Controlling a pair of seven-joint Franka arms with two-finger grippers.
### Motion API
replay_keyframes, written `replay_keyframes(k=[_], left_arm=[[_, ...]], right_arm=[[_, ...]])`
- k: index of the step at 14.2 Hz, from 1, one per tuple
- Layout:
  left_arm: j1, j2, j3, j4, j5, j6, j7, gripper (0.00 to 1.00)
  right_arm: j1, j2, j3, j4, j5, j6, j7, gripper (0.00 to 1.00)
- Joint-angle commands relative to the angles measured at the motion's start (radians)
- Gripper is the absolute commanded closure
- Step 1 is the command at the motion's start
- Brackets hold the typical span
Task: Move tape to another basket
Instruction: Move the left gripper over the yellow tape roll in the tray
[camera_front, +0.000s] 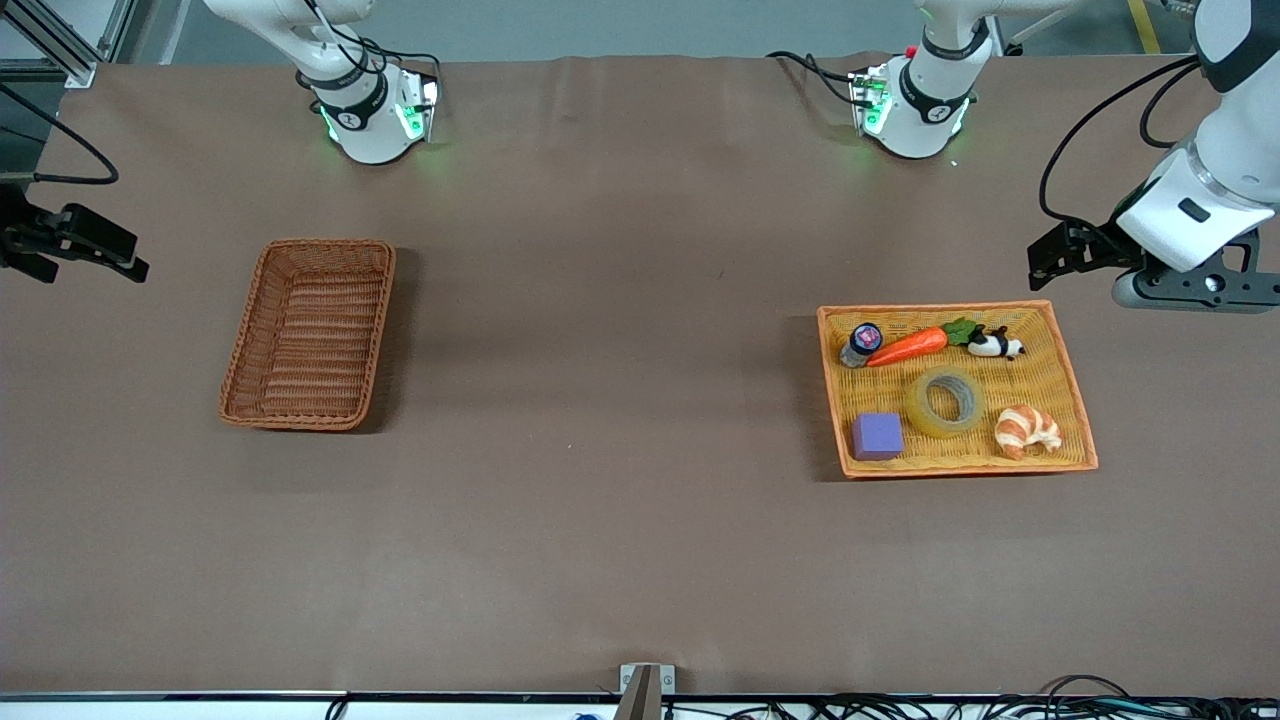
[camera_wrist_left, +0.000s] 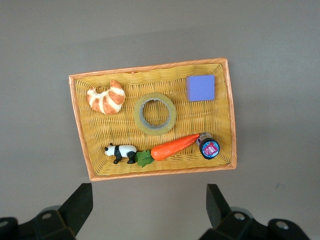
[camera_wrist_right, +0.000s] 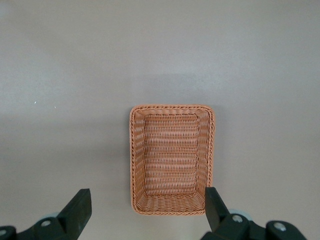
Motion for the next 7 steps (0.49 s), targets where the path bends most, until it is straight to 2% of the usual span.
replay_keyframes(k=[1,7], left_arm=[[0.000,0.014,0.000,0.025,-0.004,-0.006,0.008,0.00],[0.006,0.023,0.002,0.035,0.005,-0.003,0.008,0.00]], right_arm=[[-0.011,0.005,0.005,0.018,0.009,-0.015,-0.007,0.00],[-0.011,0.005,0.005,0.018,0.009,-0.015,-0.007,0.00]])
